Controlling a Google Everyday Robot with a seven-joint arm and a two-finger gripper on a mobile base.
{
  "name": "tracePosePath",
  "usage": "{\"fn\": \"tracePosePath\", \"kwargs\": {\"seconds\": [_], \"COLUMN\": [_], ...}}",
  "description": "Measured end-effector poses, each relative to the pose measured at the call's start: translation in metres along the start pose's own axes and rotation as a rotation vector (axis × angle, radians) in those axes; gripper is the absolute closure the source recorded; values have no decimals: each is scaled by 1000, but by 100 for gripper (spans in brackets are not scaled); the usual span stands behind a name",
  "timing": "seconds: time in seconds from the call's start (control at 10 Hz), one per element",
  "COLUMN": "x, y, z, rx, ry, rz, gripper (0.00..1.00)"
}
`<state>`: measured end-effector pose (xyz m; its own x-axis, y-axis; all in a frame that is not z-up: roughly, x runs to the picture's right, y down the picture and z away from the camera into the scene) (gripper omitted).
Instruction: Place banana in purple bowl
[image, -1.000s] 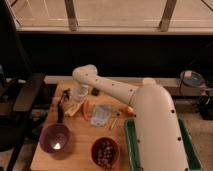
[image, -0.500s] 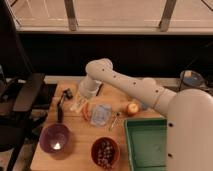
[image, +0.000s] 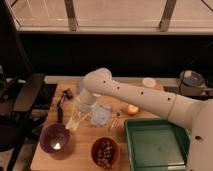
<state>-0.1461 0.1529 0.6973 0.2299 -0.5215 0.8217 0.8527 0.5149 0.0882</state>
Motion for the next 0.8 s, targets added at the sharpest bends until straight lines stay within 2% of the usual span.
{"fn": "tracePosePath", "kwargs": {"seconds": [0.1,0.3,0.5,0.8], "x": [-23,-45,-68,-76], "y": [-10,-26,-46,-52], "z": [11,29,54,72], "rx": [7,15,29,48], "ry": [-48,-114,-185,-224], "rz": [-62,-111,-155,-189], "gripper": [99,86,65,34]}}
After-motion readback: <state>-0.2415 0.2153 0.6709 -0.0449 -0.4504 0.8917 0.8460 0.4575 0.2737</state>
